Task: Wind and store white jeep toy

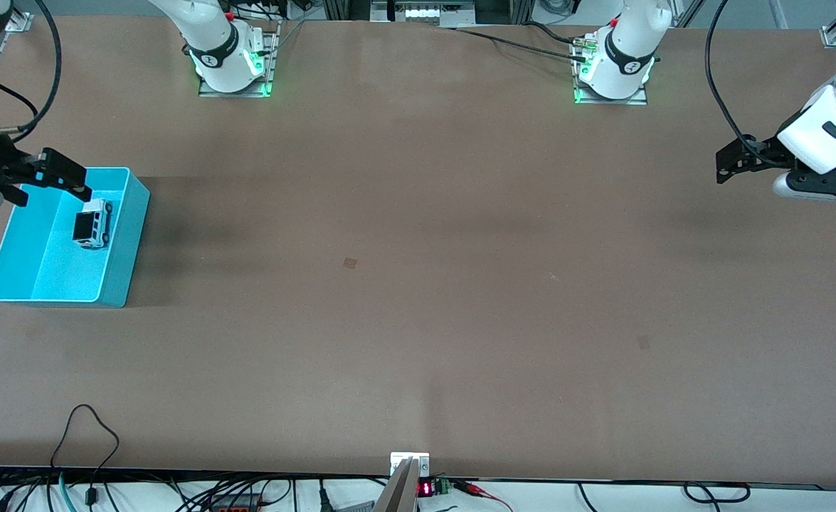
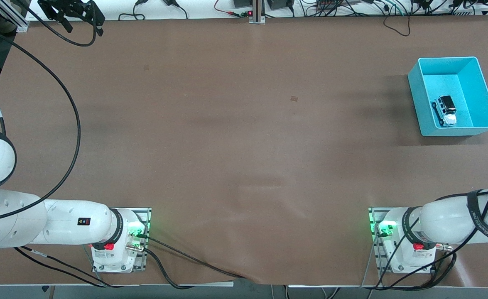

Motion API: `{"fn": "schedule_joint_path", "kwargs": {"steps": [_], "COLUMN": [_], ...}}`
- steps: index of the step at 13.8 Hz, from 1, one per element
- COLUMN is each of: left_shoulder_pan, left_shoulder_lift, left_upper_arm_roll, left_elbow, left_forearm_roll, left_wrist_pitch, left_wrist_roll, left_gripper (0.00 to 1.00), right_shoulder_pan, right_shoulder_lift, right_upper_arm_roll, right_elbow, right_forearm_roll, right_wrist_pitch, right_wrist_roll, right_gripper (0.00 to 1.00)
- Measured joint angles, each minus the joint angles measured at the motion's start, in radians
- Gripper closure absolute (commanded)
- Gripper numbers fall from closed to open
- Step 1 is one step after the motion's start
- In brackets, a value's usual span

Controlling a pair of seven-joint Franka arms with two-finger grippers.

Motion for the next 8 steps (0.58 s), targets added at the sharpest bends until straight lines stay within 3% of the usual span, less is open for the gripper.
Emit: {"fn": "schedule_joint_path", "kwargs": {"steps": [8], "left_shoulder_pan": [0.000], "left_shoulder_lift": [0.000], "left_upper_arm_roll": [0.000], "left_elbow": [0.000], "left_forearm_roll": [0.000], "left_wrist_pitch": [0.000], "left_wrist_roll": [0.000], "left_gripper": [0.00], "right_shoulder_pan": [0.000], "right_shoulder_lift": [-0.031], "right_upper_arm_roll": [-0.004], "right_elbow": [-0.024], "right_forearm_roll": [0.000], "right_wrist_pitch": [-0.007], "right_wrist_roll": [0.013], "right_gripper": [0.00]}}
